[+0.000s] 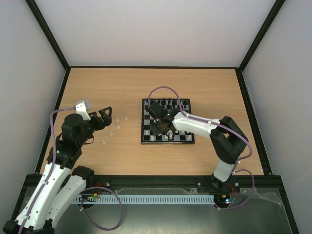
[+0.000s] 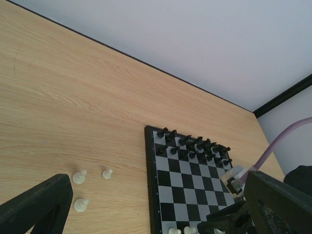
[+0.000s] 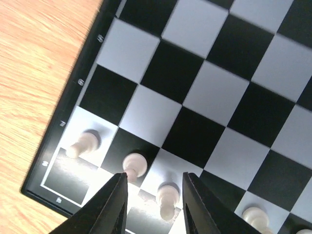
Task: Set up the chess pieces on the board
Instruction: Place the chess piece on the chessboard, then pick up the chess piece at the center of the board.
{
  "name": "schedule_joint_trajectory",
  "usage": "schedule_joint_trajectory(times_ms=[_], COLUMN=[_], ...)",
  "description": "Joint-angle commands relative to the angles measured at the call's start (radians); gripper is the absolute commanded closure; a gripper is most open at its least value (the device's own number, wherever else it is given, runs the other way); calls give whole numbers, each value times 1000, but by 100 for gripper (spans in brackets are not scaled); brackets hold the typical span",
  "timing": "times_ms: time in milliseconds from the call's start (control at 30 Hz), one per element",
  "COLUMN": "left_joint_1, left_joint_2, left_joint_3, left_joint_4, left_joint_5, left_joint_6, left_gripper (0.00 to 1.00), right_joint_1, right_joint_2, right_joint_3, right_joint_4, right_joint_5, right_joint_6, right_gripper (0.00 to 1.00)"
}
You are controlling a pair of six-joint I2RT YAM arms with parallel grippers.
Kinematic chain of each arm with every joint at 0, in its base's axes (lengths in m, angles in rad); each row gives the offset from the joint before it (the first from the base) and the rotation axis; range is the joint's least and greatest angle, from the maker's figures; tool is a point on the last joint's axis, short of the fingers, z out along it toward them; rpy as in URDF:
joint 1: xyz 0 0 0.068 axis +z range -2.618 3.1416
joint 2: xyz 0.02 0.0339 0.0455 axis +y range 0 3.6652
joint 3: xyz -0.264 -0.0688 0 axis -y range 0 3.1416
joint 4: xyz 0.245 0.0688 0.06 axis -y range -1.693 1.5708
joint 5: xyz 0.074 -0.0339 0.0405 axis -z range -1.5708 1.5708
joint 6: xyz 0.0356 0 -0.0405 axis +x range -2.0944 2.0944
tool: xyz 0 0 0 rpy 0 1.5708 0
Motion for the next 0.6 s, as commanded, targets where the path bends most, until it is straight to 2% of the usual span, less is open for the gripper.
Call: schedule_joint_trajectory(times_ms=[0,167,567], left_joint_1=[4,4,4], left_joint_2=[11,2,-16], left_joint_3=[-10,1,14], left_joint_4=[27,19,3], left_joint_5=[-14,-27,-19], left_joint_6=[6,1,-2], left_gripper=[1,0,1], right_joint_1=[-1,1,6], right_joint_2=[-45,5,258], right_joint_3=[77,166,472], right_joint_4=[-41,-59,-90], right_joint_5=[2,-53,-140], right_joint_6=[-1,-19,-29], right_gripper=[67,61,61])
